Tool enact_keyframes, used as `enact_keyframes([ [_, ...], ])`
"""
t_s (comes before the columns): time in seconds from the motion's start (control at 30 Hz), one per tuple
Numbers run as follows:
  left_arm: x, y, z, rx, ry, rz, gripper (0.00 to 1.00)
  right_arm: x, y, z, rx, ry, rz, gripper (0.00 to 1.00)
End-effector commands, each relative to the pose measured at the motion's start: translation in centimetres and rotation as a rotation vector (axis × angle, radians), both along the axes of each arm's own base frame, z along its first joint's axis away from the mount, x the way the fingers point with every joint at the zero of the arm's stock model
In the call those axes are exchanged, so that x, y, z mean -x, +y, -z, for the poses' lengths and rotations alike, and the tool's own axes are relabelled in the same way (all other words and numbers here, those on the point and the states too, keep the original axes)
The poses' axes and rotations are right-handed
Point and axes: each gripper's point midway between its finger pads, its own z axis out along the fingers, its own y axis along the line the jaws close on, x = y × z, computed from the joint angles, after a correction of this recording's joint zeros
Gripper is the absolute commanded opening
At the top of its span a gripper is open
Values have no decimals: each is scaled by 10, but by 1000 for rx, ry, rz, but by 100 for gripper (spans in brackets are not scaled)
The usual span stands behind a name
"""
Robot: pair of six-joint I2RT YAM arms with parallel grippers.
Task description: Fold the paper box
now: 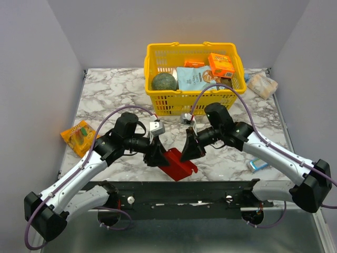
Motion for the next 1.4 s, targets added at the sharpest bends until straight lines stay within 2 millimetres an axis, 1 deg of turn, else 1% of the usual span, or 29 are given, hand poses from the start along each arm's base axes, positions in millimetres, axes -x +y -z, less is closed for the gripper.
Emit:
enact_keyframes([
  [0.0, 7, -13, -21, 77, -20, 60, 52, -3, -2, -6, 7, -9, 7, 19],
  [0.03, 7, -15, -20, 85, -24, 65, 42, -4, -2, -7, 10, -13, 17, 21],
  [0.1, 6, -15, -17, 81, -23, 64, 33, -8, -3, -10, 11, -34, 45, 28],
  [0.13, 6, -15, -13, 75, -18, 61, 31, -8, -3, -10, 13, -41, 53, 32],
  [0.17, 5, -15, -12, 75, -22, 56, 30, -10, -4, -10, 17, -50, 66, 41],
  [0.23, 2, -16, -11, 77, -24, 42, 26, -9, -5, -13, 21, -28, 83, 50],
  [0.27, 1, -16, -11, 81, -29, 32, 25, -10, -5, -12, 25, -25, 91, 57],
  [0.37, -4, -16, -16, 107, -59, -13, 23, -11, -6, -8, 37, -29, 118, 70],
  [0.4, -8, -17, -17, 111, -71, -39, 22, -10, -7, -5, 44, -24, 123, 72],
  [0.47, -12, -17, -19, 136, -79, -71, 22, -11, -5, -3, 48, -62, 149, 75],
  [0.53, -15, -19, -23, 158, -94, -82, 22, -13, -3, 1, 67, -89, 170, 75],
  [0.63, -16, -19, -26, 168, -104, -91, 22, -21, -2, 6, 89, -138, 223, 75],
  [0.7, -17, -19, -25, 167, -106, -97, 23, -28, -4, 7, 95, -174, 269, 69],
  [0.73, -17, -19, -25, 167, -103, -100, 22, -29, -4, 7, 92, -185, 278, 64],
  [0.77, -18, -19, -24, 167, -104, -104, 22, -31, -5, 8, 93, -197, 292, 56],
  [0.83, -18, -19, -24, 174, -104, -109, 23, -32, -7, 6, 87, -216, 298, 50],
  [0.87, -18, -19, -23, 174, -103, -113, 23, -32, -8, 7, 90, -220, 303, 45],
  [0.93, -19, -19, -23, 172, -102, -121, 24, -31, -9, 8, 88, -229, 300, 39],
  [0.97, -21, -18, -24, 172, -106, -128, 26, -31, -9, 8, 91, -232, 300, 35],
  [1.0, -22, -18, -23, 169, -106, -138, 29, -31, -9, 9, 94, -234, 298, 34],
  [1.03, -23, -18, -24, 167, -106, -145, 47, -31, -9, 9, 94, -236, 297, 34],
  [1.1, -29, -17, -26, 163, -118, -174, 64, -32, -10, 11, 108, -241, 305, 31],
  [1.13, -31, -15, -25, 148, -120, -191, 80, -33, -11, 10, 112, -246, 311, 30],
  [1.2, -38, -12, -31, 138, -182, -214, 88, -40, -14, 16, 149, -256, 344, 30],
  [1.23, -47, -8, -33, 110, -206, -267, 93, -43, -15, 16, 162, -263, 353, 30],
  [1.27, -51, -5, -36, 98, -228, -296, 95, -47, -18, 24, 205, -265, 378, 29],
  [1.33, -67, 6, -35, 39, -291, -377, 98, -53, -22, 29, 241, -271, 409, 29],
  [1.37, -72, 9, -44, 41, -323, -403, 98, -59, -26, 33, 273, -281, 437, 29],
])
